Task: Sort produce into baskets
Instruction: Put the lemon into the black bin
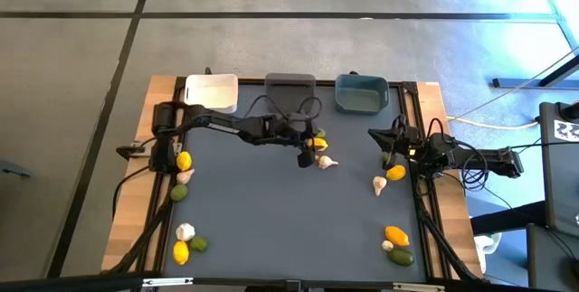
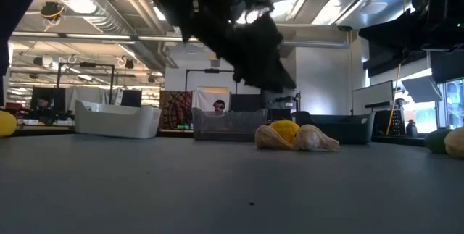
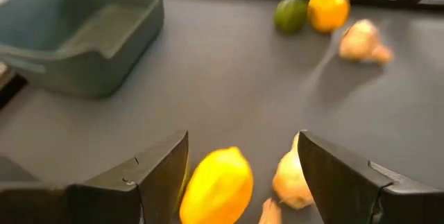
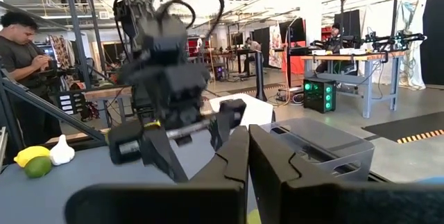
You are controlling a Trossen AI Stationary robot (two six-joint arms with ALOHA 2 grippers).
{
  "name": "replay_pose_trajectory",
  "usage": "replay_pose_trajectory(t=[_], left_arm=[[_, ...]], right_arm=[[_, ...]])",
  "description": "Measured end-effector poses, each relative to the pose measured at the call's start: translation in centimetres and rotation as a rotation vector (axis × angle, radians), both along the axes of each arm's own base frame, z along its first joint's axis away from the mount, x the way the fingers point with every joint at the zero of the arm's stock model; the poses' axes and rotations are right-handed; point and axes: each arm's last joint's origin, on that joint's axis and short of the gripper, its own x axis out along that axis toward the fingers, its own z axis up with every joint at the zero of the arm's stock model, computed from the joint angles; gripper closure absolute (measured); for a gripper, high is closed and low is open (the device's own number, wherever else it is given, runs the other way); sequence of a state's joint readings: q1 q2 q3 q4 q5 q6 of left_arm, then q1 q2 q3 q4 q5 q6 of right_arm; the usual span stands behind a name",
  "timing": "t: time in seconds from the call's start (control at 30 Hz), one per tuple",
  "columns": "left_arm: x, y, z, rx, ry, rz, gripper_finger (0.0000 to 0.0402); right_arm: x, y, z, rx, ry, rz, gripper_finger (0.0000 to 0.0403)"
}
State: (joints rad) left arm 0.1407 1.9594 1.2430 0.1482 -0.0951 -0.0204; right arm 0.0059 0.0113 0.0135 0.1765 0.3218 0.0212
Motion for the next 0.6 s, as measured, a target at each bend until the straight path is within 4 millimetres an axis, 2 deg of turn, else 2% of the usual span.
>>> replay_pose_trajectory(t=[0.3, 0.6], left_arm=[[0.5, 1.3, -3.7, -0.009, 0.069, -0.056, 0.0136], [0.7, 1.8, -5.8, 0.022, 0.117, -0.083, 0.0164]], right_arm=[[0.0, 0.0, -0.2, 0.0, 0.025, 0.0, 0.0388], [0.0, 0.0, -0.3, 0.0, 0.028, 0.0, 0.0388]])
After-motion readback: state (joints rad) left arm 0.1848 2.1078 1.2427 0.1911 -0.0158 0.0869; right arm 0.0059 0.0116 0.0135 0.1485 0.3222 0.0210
